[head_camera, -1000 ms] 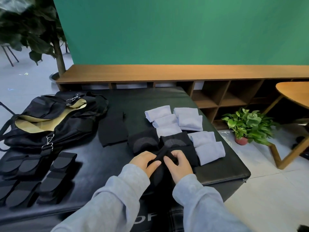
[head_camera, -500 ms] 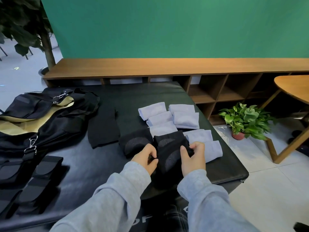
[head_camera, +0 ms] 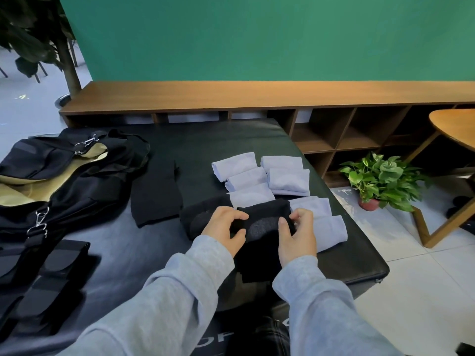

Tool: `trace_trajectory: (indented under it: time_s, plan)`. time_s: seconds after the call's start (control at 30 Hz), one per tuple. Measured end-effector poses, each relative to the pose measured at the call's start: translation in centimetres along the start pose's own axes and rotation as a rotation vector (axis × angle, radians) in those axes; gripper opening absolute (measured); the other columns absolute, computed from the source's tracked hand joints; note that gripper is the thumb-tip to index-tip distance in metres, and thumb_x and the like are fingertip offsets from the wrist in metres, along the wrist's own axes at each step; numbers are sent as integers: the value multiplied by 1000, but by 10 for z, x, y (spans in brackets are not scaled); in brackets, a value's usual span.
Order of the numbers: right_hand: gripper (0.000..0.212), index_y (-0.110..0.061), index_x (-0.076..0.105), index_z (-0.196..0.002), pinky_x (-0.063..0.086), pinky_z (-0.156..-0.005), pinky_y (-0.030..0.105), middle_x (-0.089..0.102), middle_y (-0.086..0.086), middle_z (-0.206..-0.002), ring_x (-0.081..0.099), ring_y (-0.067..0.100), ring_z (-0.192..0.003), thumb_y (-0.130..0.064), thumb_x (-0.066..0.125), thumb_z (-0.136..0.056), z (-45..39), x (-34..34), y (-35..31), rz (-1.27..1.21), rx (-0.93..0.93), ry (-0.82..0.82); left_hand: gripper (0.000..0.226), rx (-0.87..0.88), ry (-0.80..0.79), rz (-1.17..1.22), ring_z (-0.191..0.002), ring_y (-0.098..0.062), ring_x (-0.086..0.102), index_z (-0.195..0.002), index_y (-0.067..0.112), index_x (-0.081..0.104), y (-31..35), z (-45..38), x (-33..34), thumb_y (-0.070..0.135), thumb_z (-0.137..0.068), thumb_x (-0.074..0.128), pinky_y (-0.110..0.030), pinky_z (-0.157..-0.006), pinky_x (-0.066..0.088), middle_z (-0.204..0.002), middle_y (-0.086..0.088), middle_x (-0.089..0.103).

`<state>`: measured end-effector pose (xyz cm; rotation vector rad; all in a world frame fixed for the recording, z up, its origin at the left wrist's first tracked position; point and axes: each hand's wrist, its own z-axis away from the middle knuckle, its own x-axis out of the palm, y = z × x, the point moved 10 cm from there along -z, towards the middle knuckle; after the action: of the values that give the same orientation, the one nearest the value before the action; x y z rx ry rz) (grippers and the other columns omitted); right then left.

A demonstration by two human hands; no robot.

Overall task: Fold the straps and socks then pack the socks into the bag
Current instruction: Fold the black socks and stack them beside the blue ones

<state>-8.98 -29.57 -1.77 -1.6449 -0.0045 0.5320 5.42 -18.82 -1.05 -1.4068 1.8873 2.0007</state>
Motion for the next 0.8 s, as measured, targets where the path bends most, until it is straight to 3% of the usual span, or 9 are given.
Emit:
trace_trajectory:
  time_s: [0.13, 0.27, 0.33, 0.47, 0.53, 0.67, 0.8]
  plan:
    - [12, -20, 40, -96, 33, -77, 22, 49, -8, -91, 48, 14, -90, -14, 50, -95, -8, -1, 2, 9, 9, 15, 44, -2, -23, 6, -104, -1, 43, -127, 15, 53, 1, -6, 9, 5, -85, 60, 1, -83, 32, -136, 6, 34]
    - [12, -20, 41, -96, 29, -67, 16, 51, -5, -92, 48, 18, -83, -10, 48, -95, -19, -1, 1, 69, -20, 17, 54, -29, -86, -52, -129, -12, 36, -138, 13, 42, -1, -11, 21, 8, -87, 58, -14, -102, 30, -149, 4, 19]
    - [13, -21, 44, -95, 32, -71, 19, 52, -5, -92, 48, 17, -82, -9, 47, -96, -23, 2, 5, 93, -6, 0, 56, -48, -110, -70, -132, -13, 33, -140, 14, 38, -3, -13, 25, 9, -88, 57, -21, -107, 29, -152, 4, 15]
    - [16, -22, 53, -97, 36, -79, 20, 54, -2, -101, 47, 15, -87, -8, 50, -94, -25, 5, 6, 135, -32, -14, 57, -48, -141, -82, -133, -12, 32, -142, 14, 34, -8, -13, 31, 10, -89, 55, -19, -107, 29, -152, 6, 14]
    - [18, -19, 56, -107, 37, -86, 20, 51, -1, -111, 48, 15, -97, -9, 52, -93, -25, 11, 11, 183, -7, -52, 57, -46, -148, -97, -133, -12, 32, -143, 14, 34, -11, -12, 33, 10, -90, 54, -16, -106, 28, -153, 7, 12]
    - [36, -12, 53, -127, 34, -108, 36, 36, 4, -141, 36, 19, -129, -14, 54, -91, -22, 25, 19, 360, 1, -117, 48, 1, -76, -134, -129, -9, 31, -133, 12, 45, -11, -11, 28, 9, -86, 57, -4, -94, 19, -148, 1, 16]
    - [44, -11, 45, -137, 20, -112, 28, 28, 4, -148, 23, 19, -137, -19, 51, -94, -19, 29, 17, 515, -12, -138, 33, 75, 8, -143, -108, -5, 37, -114, 12, 55, -9, -6, 14, 7, -82, 61, -8, -87, 28, -130, 4, 26]
